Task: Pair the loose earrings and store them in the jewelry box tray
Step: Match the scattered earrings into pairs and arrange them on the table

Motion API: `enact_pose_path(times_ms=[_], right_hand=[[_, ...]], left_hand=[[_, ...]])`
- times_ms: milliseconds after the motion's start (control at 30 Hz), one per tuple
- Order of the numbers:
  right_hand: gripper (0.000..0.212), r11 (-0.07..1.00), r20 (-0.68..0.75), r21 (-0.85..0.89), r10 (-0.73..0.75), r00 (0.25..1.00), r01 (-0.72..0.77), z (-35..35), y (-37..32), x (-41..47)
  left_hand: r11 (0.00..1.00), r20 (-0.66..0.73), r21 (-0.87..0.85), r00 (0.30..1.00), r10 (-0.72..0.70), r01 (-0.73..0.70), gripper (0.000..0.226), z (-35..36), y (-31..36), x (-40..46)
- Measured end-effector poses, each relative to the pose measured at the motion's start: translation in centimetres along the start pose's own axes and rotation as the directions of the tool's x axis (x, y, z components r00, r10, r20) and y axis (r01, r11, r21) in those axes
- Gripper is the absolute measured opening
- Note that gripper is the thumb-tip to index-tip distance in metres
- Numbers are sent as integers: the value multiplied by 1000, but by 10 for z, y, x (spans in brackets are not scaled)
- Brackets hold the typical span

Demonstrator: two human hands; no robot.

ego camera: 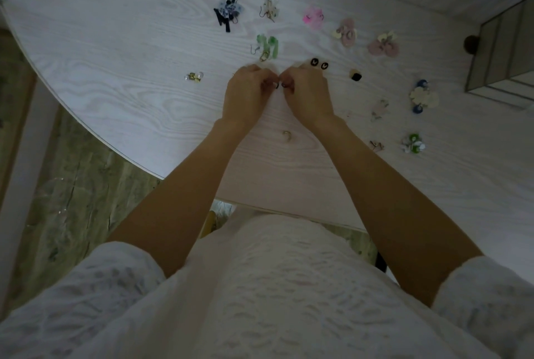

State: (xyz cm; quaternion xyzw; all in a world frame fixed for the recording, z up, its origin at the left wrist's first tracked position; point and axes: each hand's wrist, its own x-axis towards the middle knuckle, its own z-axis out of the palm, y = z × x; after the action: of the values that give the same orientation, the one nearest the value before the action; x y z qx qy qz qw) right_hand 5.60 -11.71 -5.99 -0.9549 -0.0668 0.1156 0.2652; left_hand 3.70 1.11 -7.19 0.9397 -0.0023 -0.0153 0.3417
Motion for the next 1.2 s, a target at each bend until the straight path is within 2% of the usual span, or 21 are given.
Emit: enact_pose_path(times_ms=[167, 333, 400, 500, 567, 667, 733, 867, 1033, 1100, 1200], right_hand=[[31, 975, -24, 213, 74, 997, -68, -3, 3, -4], [32, 956, -52, 287, 75, 996, -57, -21, 6, -22], [29, 963, -87, 268, 42, 995, -17, -28, 8, -37], [18, 984, -111, 175, -13, 994, 32, -31, 14, -64], [15, 993, -62, 115, -14, 998, 21, -25, 18, -78], [24, 1000, 58, 28, -6, 998, 5, -9, 18, -92], [23, 1000, 76, 10, -18, 997, 17, 2, 15, -94], [15, 998, 49, 28, -66, 997, 65, 14, 7, -87], [19, 991, 11, -86, -97, 995, 98, 15, -2, -76], [22, 981, -17, -97, -170, 985, 168, 12, -9, -72], [26, 949, 42, -108, -294, 955, 296, 14, -28, -59]], left_hand=[[999, 20, 34, 999, 26, -27, 23, -2, -2, -1], [995, -16, -55, 997, 80, -81, 25, -25, -1, -11], [990, -55, -102, 994, 90, -95, 22, -41, -1, -26], [994, -84, -106, 996, 15, -24, 22, -59, -11, -57], [996, -72, -77, 996, -51, 45, 22, -61, -23, -75], [986, -15, -36, 987, -163, 162, 27, -55, -33, -94], [979, 15, -29, 980, -199, 200, 33, -46, -33, -100], [980, 15, -27, 980, -196, 197, 32, -35, -30, -95], [980, 13, -28, 980, -198, 198, 15, -32, -32, -92], [978, 0, -35, 979, -205, 205, 14, -31, -33, -93], [974, -8, -52, 975, -223, 222, 13, -30, -34, -93]])
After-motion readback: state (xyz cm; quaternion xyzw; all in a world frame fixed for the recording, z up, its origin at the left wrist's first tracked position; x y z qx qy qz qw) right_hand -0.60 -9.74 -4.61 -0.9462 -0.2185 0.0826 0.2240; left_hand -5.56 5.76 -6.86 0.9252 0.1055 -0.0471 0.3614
